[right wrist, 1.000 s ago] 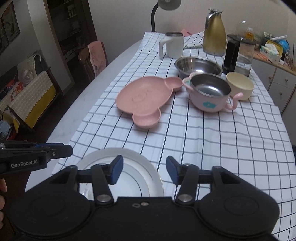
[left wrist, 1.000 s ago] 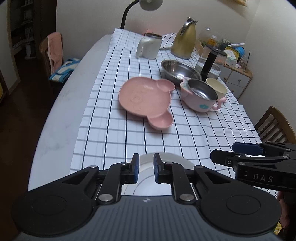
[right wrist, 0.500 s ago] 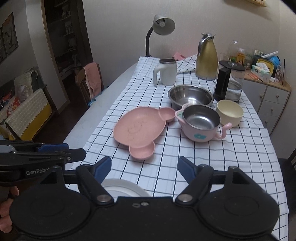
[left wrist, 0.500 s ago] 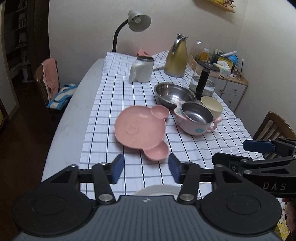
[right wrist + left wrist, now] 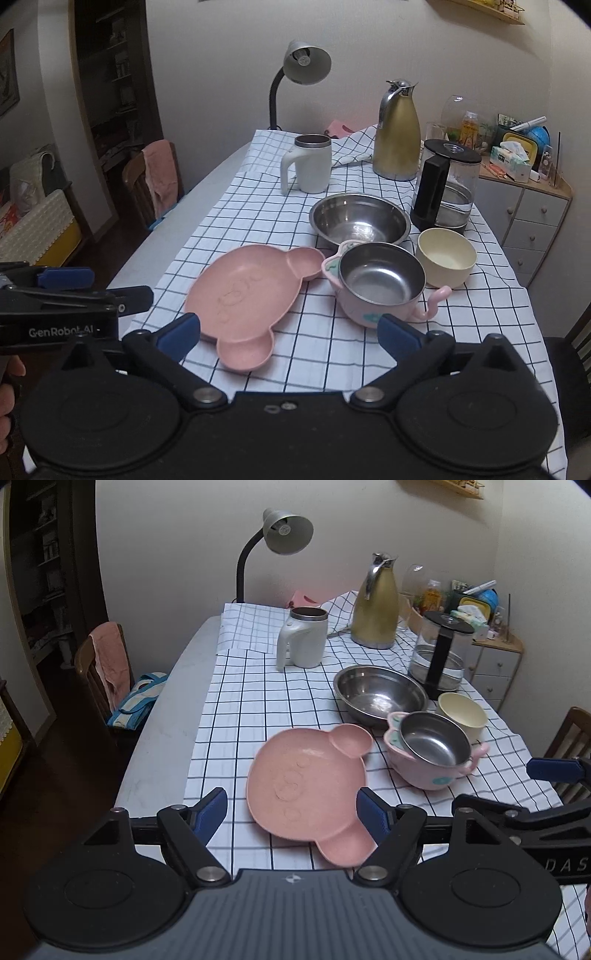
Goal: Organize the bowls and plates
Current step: 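Reach both grippers to the pink bear-shaped plate rim and close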
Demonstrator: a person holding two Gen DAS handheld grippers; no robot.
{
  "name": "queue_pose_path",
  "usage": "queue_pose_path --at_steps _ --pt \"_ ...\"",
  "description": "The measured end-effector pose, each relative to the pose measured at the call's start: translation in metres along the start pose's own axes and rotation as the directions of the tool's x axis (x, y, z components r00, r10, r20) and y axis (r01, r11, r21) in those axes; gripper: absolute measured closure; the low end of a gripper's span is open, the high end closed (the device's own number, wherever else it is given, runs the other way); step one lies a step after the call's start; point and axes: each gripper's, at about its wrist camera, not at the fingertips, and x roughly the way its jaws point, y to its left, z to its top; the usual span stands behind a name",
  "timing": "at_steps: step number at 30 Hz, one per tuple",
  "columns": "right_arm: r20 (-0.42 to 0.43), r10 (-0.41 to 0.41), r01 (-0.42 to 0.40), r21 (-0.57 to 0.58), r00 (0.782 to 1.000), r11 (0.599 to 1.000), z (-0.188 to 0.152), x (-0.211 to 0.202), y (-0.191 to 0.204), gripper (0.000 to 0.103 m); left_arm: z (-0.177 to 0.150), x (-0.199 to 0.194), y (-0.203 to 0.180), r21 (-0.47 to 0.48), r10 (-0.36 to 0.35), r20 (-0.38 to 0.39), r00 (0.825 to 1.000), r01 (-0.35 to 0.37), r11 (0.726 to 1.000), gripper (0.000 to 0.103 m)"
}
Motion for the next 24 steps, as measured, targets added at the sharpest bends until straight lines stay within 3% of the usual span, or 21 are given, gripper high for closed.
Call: queue_pose_path --at_steps 8,13,20,24 --pt "-0.049 0.004 -0.004 -0.009 0.999 1.0 0.018 0.064 -0.009 0.001 0.031 0.066 0.003 0.026 0.021 -0.021 1.0 -0.021 0.999 0.026" --pt "-0.111 0.026 -0.029 -0.026 0.993 0.999 0.023 0.106 -0.011 0.004 0.044 0.116 0.009 0.001 0.024 -0.108 0.994 -0.024 1.0 0.026" --pt "-0.228 0.065 -0.061 0.025 0.971 0.998 0.022 0.157 -0.02 0.014 0.044 0.172 0.022 -0.013 0.059 -0.205 0.977 -0.063 0.998 0.027" --pt "-0.263 0.084 -0.077 0.039 0.961 0.996 0.021 0.177 -0.019 0.025 0.042 0.196 0.03 -0.033 0.066 -0.255 0.965 -0.077 0.996 0.028"
